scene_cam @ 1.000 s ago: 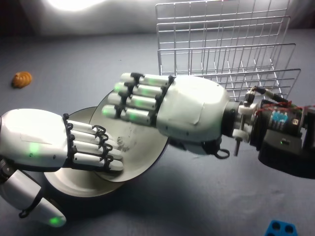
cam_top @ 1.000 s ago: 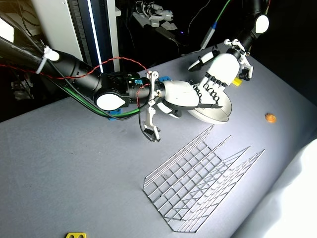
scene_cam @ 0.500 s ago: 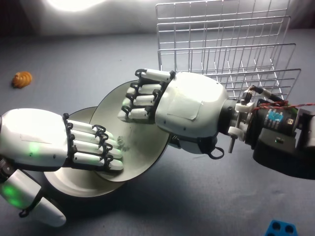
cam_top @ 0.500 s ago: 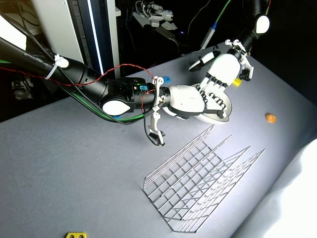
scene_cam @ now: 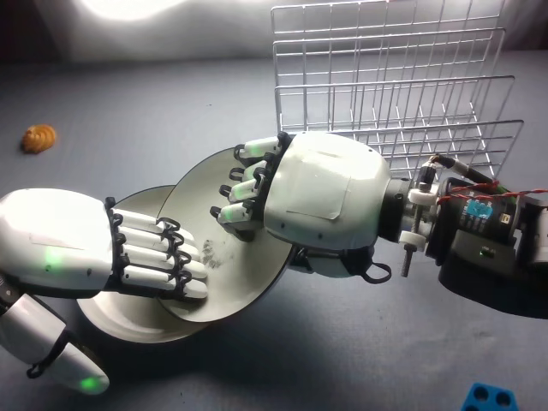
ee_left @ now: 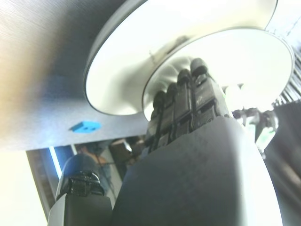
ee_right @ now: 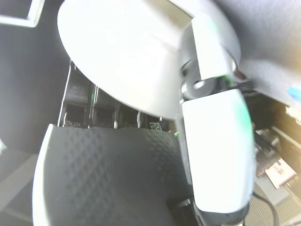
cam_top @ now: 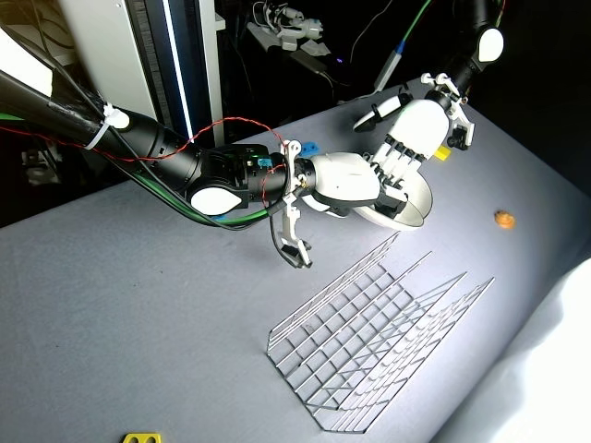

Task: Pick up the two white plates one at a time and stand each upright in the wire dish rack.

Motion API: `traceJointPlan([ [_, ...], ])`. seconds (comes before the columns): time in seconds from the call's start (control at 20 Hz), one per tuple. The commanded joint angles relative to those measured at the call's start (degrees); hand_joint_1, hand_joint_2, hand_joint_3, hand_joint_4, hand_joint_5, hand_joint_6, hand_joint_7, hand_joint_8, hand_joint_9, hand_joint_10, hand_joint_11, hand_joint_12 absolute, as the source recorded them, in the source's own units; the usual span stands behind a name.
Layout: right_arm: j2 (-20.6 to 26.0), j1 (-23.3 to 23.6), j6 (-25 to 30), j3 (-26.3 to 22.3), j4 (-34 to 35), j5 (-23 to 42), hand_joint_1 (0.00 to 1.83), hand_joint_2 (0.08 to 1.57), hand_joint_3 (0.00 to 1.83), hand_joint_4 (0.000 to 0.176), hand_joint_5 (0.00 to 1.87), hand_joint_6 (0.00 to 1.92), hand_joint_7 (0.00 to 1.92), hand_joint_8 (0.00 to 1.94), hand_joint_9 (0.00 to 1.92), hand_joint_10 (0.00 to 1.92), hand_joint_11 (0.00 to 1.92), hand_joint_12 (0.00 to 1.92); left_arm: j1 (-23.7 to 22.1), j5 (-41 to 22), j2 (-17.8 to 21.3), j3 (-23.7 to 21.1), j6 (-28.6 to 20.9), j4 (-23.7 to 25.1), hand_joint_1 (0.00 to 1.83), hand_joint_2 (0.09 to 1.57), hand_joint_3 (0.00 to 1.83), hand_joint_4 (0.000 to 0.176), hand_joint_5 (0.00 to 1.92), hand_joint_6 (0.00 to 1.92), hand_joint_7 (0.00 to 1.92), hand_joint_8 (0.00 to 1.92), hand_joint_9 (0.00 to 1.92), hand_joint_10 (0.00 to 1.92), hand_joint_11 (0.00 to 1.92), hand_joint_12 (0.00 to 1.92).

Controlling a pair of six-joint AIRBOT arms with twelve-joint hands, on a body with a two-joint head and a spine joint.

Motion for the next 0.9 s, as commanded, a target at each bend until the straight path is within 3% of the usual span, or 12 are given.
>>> traceJointPlan([
  [0.0,-0.3,0.13,1.06,-0.11,1.87,4.69,1.2,1.16,0.0,0.013,0.87,1.21,0.96,0.99,0.98,0.58,0.61,1.37,-0.61,-2.2,0.14,-0.18,-0.41,-3.07,0.0,1.11,0.0,0.0,0.03,0.0,0.03,0.0,0.01,0.0,0.0,0.08],
  [0.05,-0.3,0.15,1.06,-0.11,1.87,4.69,1.2,1.16,0.0,0.013,0.87,1.21,0.96,0.99,0.98,0.58,0.61,1.37,-0.87,-2.54,0.4,-0.19,-0.67,-3.14,0.0,1.11,0.0,0.0,0.03,0.0,0.03,0.0,0.01,0.0,0.0,0.08],
  [0.1,-0.3,0.21,1.06,-0.11,1.87,4.69,1.32,1.17,0.0,0.0,0.82,1.23,0.92,1.03,0.83,1.19,0.55,1.44,-1.54,-2.92,1.03,-0.29,-1.12,-3.22,0.0,1.11,0.0,0.0,0.08,0.01,0.08,0.0,0.06,0.0,0.0,0.21],
  [0.15,-0.3,0.24,1.06,-0.11,1.87,4.69,1.35,1.16,0.0,0.0,0.84,1.22,0.92,1.02,0.8,1.32,0.54,1.44,-2.01,-3.15,1.51,-0.42,-1.61,-3.22,0.0,1.1,0.0,0.0,0.06,0.01,0.05,0.0,0.04,0.0,0.0,0.14],
  [0.2,-0.29,0.26,1.06,-0.11,1.91,4.7,1.36,1.16,0.0,0.0,0.84,1.2,0.92,1.0,0.82,1.32,0.55,1.4,-2.56,-3.33,2.14,-0.62,-2.09,-3.22,0.0,1.09,0.0,0.0,0.05,0.01,0.05,0.0,0.03,0.0,0.0,0.12],
  [0.3,-0.28,0.27,1.06,-0.11,2.06,4.72,1.21,1.15,0.0,0.001,0.85,1.19,0.98,0.99,0.94,0.61,0.62,1.25,-3.66,-3.53,3.68,-1.19,-3.05,-3.18,0.0,1.09,0.0,0.0,0.09,0.01,0.08,0.01,0.05,0.0,0.0,0.15],
  [0.4,-0.28,0.28,1.06,-0.12,2.08,4.78,1.21,1.13,0.0,0.019,0.93,1.1,0.99,0.94,1.03,0.36,0.63,1.21,-4.81,-3.55,5.48,-1.83,-3.54,-3.15,0.0,1.09,0.0,0.0,0.04,0.0,0.04,0.0,0.02,0.0,0.0,0.09],
  [0.45,-0.28,0.31,1.06,-0.12,2.08,4.89,1.34,1.11,0.0,0.0,0.97,1.02,1.02,0.86,0.9,1.03,0.64,1.21,-5.22,-3.79,6.18,-1.99,-3.54,-3.15,0.0,1.09,0.0,0.0,0.03,0.0,0.05,0.01,0.04,0.01,0.01,0.09],
  [0.55,-0.27,0.39,1.06,-0.12,2.09,5.34,1.36,1.11,0.0,0.0,0.97,1.02,1.01,0.85,0.87,1.17,0.65,1.21,-5.52,-4.42,7.82,-2.14,-3.76,-3.13,0.0,1.09,0.0,0.0,0.04,0.0,0.06,0.0,0.06,0.0,0.0,0.15],
  [0.7,-0.25,0.71,1.06,-0.17,2.27,5.48,1.37,1.1,0.0,0.0,0.93,1.07,1.04,0.81,0.93,1.14,0.71,1.17,-5.52,-4.61,10.56,-3.05,-6.03,-3.17,0.0,1.09,0.0,0.0,0.03,0.0,0.05,0.0,0.04,0.01,0.0,0.09],
  [0.75,-0.24,0.81,1.06,-0.19,2.4,5.5,1.23,1.1,0.0,0.01,0.99,1.02,1.07,0.82,1.08,0.45,0.78,1.1,-5.57,-4.85,11.28,-3.46,-6.2,-3.17,0.0,1.07,0.0,0.0,0.03,0.0,0.06,0.0,0.05,0.0,0.0,0.14],
  [0.85,-0.2,1.08,1.06,-0.33,2.49,5.64,1.23,1.1,0.0,0.016,0.98,1.02,1.07,0.82,1.19,0.21,0.78,1.1,-5.96,-5.51,12.97,-4.46,-6.81,-3.15,0.0,1.07,0.0,0.0,0.03,0.0,0.06,0.0,0.05,0.0,0.0,0.1],
])
